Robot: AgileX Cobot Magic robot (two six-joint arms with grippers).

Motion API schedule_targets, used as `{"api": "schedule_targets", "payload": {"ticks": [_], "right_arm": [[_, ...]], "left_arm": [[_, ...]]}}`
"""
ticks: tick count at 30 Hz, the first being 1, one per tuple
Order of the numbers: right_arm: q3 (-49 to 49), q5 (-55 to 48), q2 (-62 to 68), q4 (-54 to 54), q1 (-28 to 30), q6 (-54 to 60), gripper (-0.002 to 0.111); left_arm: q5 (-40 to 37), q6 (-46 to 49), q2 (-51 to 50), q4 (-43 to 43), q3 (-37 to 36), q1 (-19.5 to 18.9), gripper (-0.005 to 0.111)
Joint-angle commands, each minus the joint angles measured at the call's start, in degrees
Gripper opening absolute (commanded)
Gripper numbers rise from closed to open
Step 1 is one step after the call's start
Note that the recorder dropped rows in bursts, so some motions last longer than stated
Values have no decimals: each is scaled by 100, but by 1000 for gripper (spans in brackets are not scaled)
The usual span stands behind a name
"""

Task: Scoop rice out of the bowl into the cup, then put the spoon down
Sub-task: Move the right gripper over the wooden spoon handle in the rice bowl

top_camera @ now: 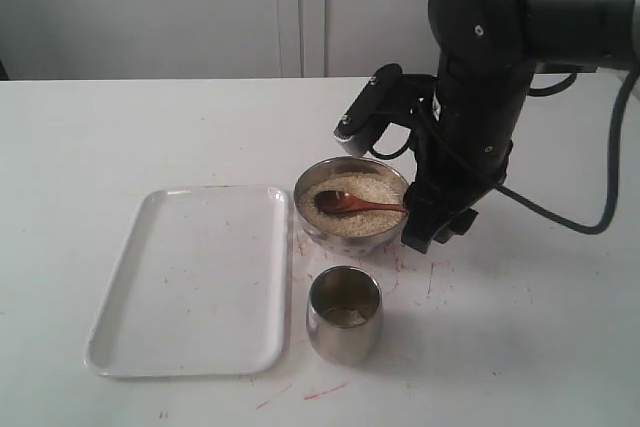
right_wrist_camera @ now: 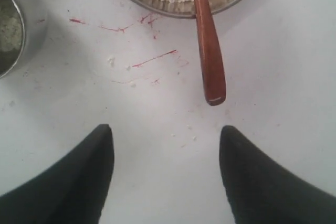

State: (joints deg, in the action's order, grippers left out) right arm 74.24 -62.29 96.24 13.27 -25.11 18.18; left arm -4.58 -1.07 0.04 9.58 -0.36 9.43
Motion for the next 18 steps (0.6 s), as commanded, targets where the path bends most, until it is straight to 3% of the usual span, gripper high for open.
{"api": "schedule_targets", "payload": {"ticks": [1,11,18], "right_arm": [[44,361,201,382,-1,-190,57],[44,801,744,304,86,86,57],[44,869,777,113,507,160,57]], "left_arm": [[21,1,-4,55,36,38,14],[21,1,-4,55,36,38,14],[21,1,-4,55,36,38,14]]}}
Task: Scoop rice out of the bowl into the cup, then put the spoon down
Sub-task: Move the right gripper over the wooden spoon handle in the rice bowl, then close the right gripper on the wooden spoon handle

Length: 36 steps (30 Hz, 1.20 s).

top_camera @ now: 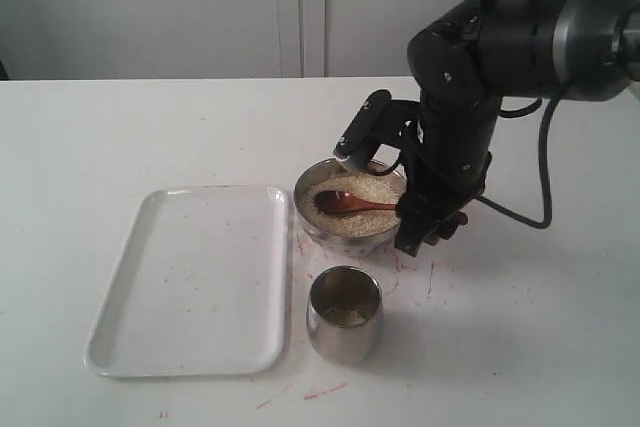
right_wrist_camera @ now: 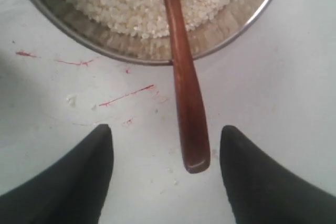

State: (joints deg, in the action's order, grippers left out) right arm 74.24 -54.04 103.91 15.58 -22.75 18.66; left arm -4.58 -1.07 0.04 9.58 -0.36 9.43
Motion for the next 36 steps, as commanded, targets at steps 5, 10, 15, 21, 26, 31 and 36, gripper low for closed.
{"api": "schedule_targets", "payload": {"ticks": [5,10,15,21,26,31,36], "right_arm": [[44,116,33,-875,585,629,57],[44,202,70,-1224,683,870,57],[44,344,120,-1237,683,958,57],[44,410,323,-1237,683,958,57],[44,593,400,-1237,683,958,57],[44,647,425,-1237,683,958,57],[44,686,425,-1237,683,958,53]], "left_arm": [[21,1,-4,55,36,38,14],[21,1,-4,55,36,38,14],[21,1,-4,55,36,38,14],[21,1,-4,55,36,38,14],[21,1,-4,55,36,38,14],[21,1,-4,55,36,38,14],[21,1,-4,55,36,38,14]]}}
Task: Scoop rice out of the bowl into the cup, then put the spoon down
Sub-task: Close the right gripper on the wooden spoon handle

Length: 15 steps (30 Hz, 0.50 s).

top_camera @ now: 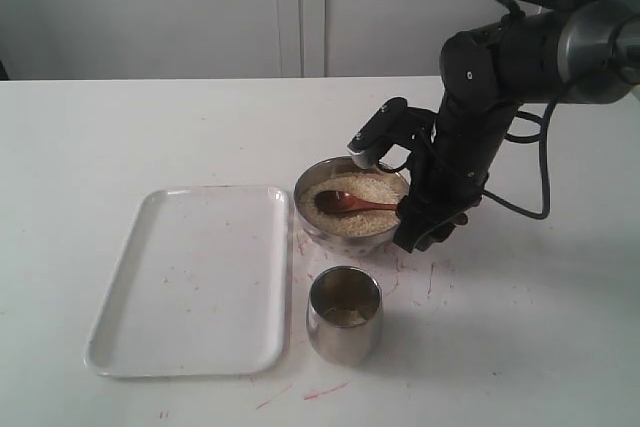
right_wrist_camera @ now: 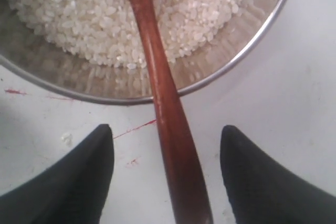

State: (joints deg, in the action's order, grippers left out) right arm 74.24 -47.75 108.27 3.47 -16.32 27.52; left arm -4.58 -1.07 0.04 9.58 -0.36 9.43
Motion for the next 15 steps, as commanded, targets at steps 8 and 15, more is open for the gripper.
{"api": "schedule_targets", "payload": {"ticks": [8,15], "right_arm": [[44,72,-12,-26,41,16,50],[44,61,-12,-26,41,-75,44]], "left_arm": [[21,1,-4,55,36,38,14],[21,1,-4,55,36,38,14]]}}
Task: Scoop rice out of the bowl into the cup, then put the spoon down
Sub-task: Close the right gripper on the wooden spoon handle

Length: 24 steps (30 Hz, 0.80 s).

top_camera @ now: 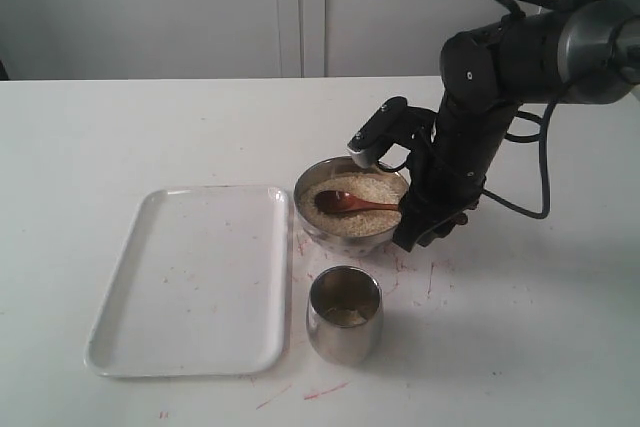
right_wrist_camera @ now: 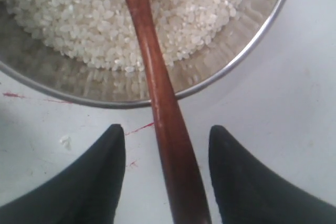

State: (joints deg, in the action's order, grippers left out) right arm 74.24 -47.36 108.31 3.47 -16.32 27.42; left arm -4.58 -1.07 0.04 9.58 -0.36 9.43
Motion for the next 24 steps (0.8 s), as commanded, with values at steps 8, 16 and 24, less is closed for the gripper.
{"api": "schedule_targets", "payload": {"ticks": [8,16,24], "right_arm": [[44,-41,-25,-26,41,-62,23],[44,-207,-182,-26,41,-62,0],[44,-1020,-1350,-491,41,-72,0]], "left_arm": [[21,1,-4,55,36,38,14],[21,1,-4,55,36,38,14],[21,1,-4,55,36,38,14]]}}
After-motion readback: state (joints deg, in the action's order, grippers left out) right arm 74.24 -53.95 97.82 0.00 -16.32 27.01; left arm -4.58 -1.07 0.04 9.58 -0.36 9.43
